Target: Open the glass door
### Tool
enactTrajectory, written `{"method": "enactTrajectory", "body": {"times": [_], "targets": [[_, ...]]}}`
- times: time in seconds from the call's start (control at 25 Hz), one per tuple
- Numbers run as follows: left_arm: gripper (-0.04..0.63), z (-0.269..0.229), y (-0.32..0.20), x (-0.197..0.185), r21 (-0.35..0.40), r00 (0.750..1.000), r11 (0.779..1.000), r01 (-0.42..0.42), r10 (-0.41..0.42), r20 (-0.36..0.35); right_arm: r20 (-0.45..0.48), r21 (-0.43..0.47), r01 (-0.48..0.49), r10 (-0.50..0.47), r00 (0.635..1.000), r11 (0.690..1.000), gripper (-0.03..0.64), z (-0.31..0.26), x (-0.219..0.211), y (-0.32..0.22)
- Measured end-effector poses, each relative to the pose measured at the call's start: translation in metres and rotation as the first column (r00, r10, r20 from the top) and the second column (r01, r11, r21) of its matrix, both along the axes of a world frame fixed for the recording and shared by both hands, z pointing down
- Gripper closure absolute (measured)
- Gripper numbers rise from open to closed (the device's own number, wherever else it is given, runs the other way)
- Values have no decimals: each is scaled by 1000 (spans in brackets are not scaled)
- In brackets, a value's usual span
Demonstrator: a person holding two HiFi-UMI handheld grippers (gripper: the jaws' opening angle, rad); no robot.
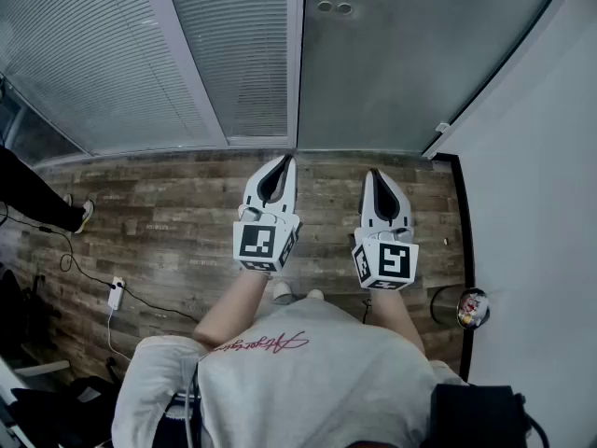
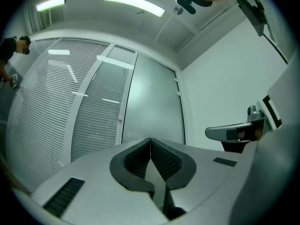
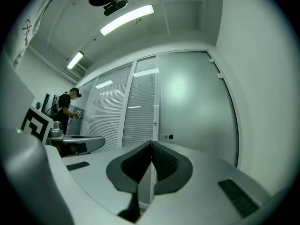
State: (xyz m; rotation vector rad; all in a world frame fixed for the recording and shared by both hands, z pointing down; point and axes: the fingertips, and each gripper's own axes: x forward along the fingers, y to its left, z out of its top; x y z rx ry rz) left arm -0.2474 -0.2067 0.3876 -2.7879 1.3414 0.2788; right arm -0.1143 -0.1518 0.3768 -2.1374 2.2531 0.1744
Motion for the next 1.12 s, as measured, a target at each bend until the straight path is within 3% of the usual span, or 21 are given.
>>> {"method": "enactTrajectory", "body": {"times": [0.64,1.12], "targets": [[578,0,10,16,9,1000,1000,-18,17,11,24,39,-17,16,1000,999,598,-8,14,12],[578,0,13,35,29,1000,999,28,-28,10,21,32,-14,13,1000,999,598,0,45,9]]}}
